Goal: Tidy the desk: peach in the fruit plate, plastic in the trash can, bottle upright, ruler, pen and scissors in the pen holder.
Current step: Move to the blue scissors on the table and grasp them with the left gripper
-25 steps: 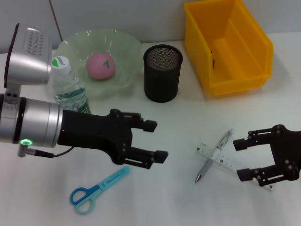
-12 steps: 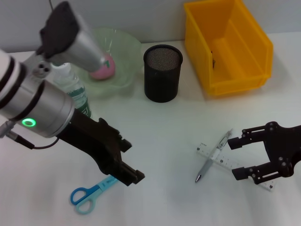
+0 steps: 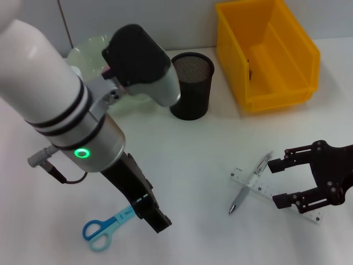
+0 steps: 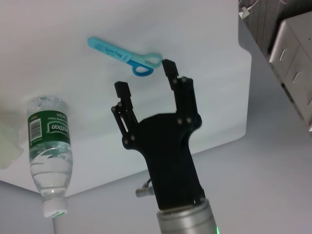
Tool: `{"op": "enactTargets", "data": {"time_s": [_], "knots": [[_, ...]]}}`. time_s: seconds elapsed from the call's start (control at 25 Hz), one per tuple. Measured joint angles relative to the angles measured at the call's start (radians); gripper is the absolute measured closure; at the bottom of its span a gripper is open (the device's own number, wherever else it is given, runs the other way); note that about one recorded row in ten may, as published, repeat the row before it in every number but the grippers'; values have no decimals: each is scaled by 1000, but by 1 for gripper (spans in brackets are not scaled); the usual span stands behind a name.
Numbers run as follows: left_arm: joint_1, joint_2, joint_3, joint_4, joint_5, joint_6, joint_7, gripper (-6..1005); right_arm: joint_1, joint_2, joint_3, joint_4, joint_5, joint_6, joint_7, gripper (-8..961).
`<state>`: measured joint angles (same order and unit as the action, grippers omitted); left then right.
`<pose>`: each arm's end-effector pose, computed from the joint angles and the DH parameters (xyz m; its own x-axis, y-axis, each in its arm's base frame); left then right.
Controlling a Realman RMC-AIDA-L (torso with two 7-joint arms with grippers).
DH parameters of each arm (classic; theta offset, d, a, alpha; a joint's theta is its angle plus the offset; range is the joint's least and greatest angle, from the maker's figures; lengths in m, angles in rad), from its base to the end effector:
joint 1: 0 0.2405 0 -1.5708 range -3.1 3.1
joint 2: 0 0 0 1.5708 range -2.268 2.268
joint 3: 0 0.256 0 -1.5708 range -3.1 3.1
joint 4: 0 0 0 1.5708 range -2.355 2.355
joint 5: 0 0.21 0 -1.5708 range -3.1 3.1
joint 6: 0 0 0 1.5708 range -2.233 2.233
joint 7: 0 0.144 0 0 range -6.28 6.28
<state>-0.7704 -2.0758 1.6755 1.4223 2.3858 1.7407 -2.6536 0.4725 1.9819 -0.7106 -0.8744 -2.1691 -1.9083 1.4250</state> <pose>-0.0930 0.3093 -0.0462 0.8227 0.3738 -0.4282 0.3539 -0.9264 -0.1288 0.2750 0.2914 0.0584 0.9112 -0.2947 -0.2880 -0.3074 -0.9516 0.0010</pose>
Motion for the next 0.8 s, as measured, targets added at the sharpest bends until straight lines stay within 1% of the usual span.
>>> {"op": "enactTargets", "data": {"time_s": [0.4, 0.8], "knots": [[-1, -3, 134, 1, 63, -55, -70, 186, -4, 2, 4, 3, 0, 0, 2, 209], [-3, -3, 175, -40, 79, -98, -74, 186, -8, 3, 6, 5, 0, 0, 12, 209]]}}
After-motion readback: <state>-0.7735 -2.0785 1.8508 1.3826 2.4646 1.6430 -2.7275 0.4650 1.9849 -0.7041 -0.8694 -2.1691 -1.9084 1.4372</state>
